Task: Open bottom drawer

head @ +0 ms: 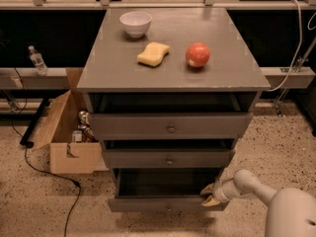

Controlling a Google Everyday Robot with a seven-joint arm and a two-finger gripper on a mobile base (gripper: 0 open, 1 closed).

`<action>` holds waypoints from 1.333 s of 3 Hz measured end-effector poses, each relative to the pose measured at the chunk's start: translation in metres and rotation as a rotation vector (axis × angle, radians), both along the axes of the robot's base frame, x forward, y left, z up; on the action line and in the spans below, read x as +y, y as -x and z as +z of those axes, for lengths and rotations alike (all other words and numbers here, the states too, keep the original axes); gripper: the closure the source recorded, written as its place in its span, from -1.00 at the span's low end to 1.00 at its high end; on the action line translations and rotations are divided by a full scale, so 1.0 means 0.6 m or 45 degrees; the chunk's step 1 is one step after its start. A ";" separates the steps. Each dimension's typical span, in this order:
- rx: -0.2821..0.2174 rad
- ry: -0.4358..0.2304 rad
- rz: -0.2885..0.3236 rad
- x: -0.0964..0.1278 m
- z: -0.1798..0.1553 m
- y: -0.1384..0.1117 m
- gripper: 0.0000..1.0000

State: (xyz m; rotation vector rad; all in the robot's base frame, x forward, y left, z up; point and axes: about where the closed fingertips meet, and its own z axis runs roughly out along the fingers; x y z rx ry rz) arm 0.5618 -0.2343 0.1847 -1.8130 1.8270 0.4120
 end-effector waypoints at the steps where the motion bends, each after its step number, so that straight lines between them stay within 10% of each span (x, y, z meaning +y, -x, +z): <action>1: 0.000 0.000 0.000 0.000 0.000 0.000 0.07; 3: 0.059 0.022 0.038 0.006 -0.019 0.019 -0.97; 4: 0.115 0.047 0.066 0.015 -0.039 0.051 -1.00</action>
Offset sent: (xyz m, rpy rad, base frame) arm -0.0001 0.0001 -0.0001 0.0001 0.0001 0.0001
